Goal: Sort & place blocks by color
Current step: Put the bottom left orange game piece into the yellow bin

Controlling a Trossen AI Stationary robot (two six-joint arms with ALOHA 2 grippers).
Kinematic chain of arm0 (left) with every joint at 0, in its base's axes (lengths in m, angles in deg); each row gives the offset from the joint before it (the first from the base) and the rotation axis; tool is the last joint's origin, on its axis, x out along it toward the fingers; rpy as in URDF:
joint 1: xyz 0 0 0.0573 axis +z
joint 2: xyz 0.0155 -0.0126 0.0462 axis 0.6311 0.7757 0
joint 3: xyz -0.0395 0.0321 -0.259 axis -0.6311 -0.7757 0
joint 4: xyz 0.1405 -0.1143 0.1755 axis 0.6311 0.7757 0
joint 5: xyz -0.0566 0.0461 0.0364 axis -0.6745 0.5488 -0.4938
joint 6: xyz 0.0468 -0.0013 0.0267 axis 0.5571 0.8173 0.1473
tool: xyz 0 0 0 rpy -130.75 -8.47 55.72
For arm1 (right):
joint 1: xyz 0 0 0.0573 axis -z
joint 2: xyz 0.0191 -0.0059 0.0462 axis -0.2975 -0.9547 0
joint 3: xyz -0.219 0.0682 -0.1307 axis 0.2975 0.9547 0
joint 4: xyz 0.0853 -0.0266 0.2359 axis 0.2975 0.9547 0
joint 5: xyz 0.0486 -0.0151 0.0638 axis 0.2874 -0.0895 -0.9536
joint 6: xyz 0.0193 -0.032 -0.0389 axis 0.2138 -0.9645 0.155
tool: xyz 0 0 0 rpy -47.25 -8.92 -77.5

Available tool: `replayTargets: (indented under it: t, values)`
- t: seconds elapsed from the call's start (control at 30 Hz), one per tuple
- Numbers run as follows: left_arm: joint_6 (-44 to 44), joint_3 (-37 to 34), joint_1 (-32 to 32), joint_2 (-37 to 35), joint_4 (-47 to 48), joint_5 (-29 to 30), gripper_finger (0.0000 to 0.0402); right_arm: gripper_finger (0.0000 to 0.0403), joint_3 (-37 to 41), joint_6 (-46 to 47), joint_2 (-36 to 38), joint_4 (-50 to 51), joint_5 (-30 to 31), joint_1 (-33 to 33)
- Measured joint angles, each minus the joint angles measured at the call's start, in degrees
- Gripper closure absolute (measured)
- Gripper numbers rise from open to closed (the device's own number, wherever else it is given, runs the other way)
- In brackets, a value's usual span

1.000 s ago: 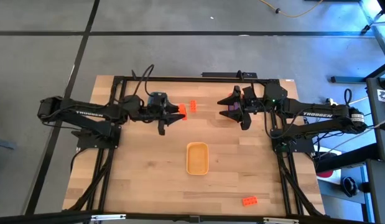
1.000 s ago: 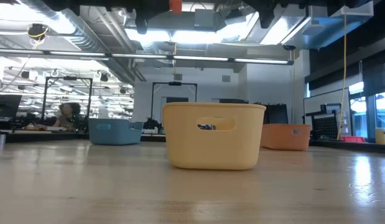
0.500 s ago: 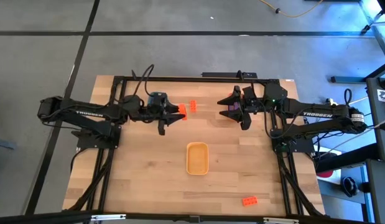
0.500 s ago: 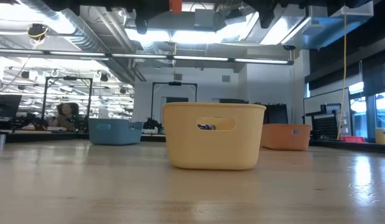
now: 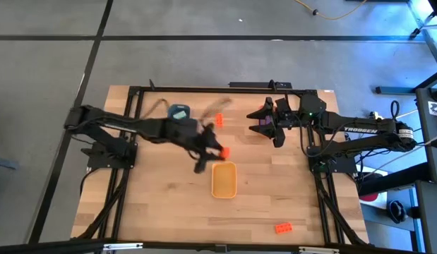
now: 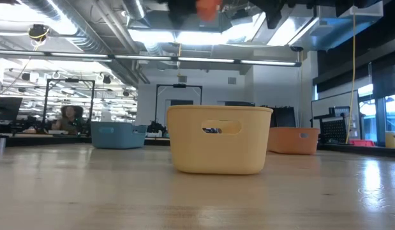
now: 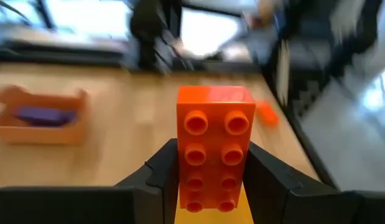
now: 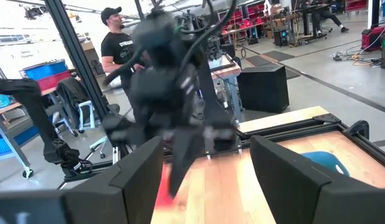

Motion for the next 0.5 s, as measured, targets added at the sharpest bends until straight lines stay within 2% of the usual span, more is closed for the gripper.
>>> replayTargets:
  t: [0.23, 0.37, 0.5]
  values:
    - [8.0, 10.5, -3.5, 15.9, 10.4, -3.6, 0.0274, 0.0160, 0.0, 0.0, 0.0, 0.0, 0.0, 0.0]
    - [8.8, 12.1, -4.2, 22.0, 13.7, -5.1, 0.0274, 0.0160, 0.0, 0.0, 0.0, 0.4, 0.0, 0.0]
    - [8.0, 12.3, -3.8, 24.5, 13.5, -6.0, 0.0274, 0.0160, 0.0, 0.0, 0.0, 0.4, 0.0, 0.0]
